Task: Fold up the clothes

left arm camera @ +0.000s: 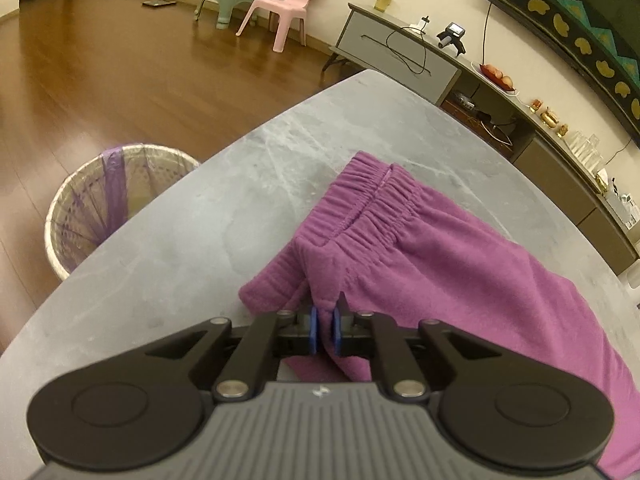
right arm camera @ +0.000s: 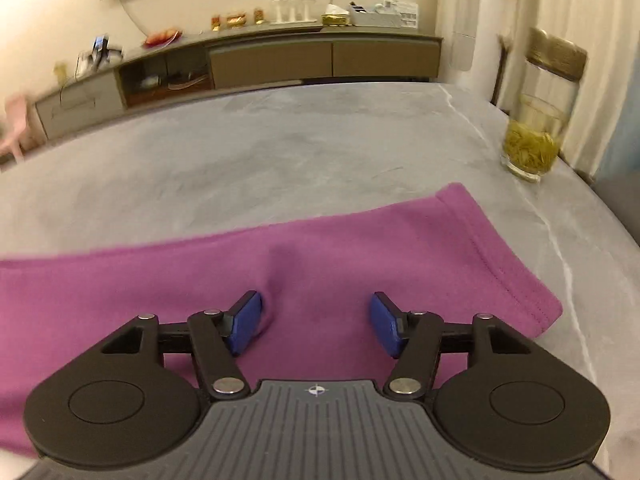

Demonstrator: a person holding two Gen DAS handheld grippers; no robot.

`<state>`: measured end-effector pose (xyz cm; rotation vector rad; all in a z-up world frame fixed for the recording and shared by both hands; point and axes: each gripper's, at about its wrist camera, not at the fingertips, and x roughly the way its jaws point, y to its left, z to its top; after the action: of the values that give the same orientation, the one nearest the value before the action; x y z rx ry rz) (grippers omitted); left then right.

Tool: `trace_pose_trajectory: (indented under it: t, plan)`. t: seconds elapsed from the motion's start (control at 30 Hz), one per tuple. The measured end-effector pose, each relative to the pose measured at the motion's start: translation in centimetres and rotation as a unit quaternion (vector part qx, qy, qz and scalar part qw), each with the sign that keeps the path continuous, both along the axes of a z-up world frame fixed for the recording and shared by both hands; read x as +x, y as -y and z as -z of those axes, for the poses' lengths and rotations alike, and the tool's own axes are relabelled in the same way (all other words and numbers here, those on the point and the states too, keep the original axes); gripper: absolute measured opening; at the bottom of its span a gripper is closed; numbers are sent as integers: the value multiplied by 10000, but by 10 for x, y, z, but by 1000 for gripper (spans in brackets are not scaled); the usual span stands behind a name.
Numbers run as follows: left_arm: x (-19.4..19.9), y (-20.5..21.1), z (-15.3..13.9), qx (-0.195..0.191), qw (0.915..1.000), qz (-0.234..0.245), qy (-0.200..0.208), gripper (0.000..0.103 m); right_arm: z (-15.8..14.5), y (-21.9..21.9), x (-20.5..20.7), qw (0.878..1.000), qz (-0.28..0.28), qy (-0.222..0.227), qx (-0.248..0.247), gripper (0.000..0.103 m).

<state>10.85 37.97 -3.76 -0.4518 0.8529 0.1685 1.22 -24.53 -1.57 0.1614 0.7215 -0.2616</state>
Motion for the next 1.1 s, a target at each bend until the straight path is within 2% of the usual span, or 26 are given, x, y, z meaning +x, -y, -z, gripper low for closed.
trace_pose_trajectory:
  t: [0.03, 0.1, 0.17, 0.2, 0.27, 0.37, 0.47, 0.53, 0.63, 0.73, 0.83, 0.9, 0.93, 1.03, 1.07, 1.1]
  plan:
    - [-3, 1, -6, -45, 9999, -113, 35, 14, 1, 14, 0, 9999, 112, -1, 8, 56]
    - [-19, 5, -27, 122, 9989, -252, 381, 18, 3, 41, 1, 9994, 336, -3, 23, 54]
    - [-37, 17, -52, 733, 9940, -332, 735, 18, 5, 46, 7, 9995, 310, -25, 2, 54]
    - [-42, 23, -61, 875, 9916, -269, 916, 18, 6, 46, 9, 9996, 276, -37, -11, 54]
    - [-38, 37, -69, 862, 9899, 77, 1119, 18, 8, 47, 15, 9998, 208, -62, -38, 54]
    - [-2, 70, -54, 1024, 9881, 877, 736, 18, 12, 49, 24, 9999, 105, -99, -78, 55]
    - [39, 96, -26, 1560, 9783, 1340, 241, 14, 16, 51, 33, 9998, 3, -136, -118, 54]
    - [62, 94, -8, 1669, 9784, 1206, -160, 12, 18, 52, 39, 9997, -65, -160, -145, 54]
    - [78, 85, -9, 1655, 9819, 889, -228, 11, 22, 54, 48, 9995, -167, -197, -185, 54]
    - [77, 80, -16, 1484, 9869, 573, -257, 10, 22, 61, 47, 9997, -153, -102, -131, 54]
    - [63, 91, -33, 1469, 9863, 748, 61, 13, 1, 63, 27, 9996, -134, 253, 14, 54]
    - [63, 102, -33, 1590, 9828, 931, 79, 16, -11, 59, 7, 9977, -488, 431, 198, 54]
    - [67, 104, -29, 1646, 9817, 956, -39, 16, -14, 56, -3, 9958, -748, 427, 313, 55]
    - [79, 105, -11, 1891, 9773, 899, -318, 15, 6, 43, -10, 9907, -1332, -187, 223, 53]
    - [82, 102, -11, 1955, 9765, 853, -318, 15, 16, 40, -11, 9892, -1408, -414, 17, 53]
    - [84, 100, -11, 2018, 9756, 806, -317, 14, 20, 41, -12, 9888, -1415, -452, -151, 54]
